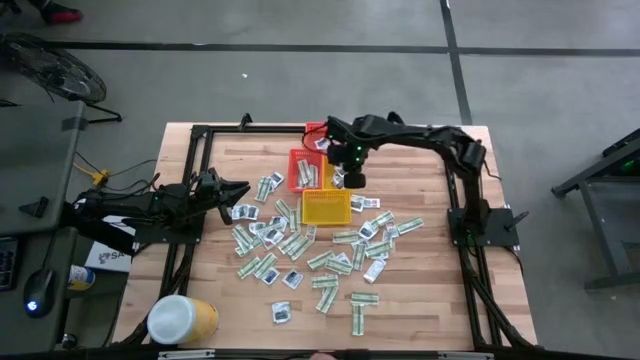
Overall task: Pick & Place First Aid Supplies
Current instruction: Put the towelette pack into the top yellow bin
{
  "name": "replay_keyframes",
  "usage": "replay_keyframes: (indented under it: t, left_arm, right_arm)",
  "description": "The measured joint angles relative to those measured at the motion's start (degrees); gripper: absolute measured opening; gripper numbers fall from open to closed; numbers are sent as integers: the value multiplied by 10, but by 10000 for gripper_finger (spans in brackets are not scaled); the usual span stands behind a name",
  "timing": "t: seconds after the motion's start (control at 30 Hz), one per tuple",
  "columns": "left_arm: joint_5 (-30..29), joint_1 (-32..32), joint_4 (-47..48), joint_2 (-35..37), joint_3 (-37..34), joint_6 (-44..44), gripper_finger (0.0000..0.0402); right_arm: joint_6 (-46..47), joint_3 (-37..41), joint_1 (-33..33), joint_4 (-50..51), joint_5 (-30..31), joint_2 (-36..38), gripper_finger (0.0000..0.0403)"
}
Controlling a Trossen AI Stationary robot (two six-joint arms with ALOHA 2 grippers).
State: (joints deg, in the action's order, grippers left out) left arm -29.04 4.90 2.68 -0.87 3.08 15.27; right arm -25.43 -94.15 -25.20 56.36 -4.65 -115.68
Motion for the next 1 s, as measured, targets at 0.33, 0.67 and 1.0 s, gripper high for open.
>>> replay_keyframes:
  t: [0.33,0.67,1.0]
  left_arm:
    - [0,0,0,0,0,0,73]
    - [0,0,0,0,0,0,73]
    - [0,0,0,0,0,0,73]
  right_arm:
    - [3,0,10,-7,42,-30,17]
    - [27,0,10,-6,35,-28,109]
    - [74,3,4,62,-22,34,153]
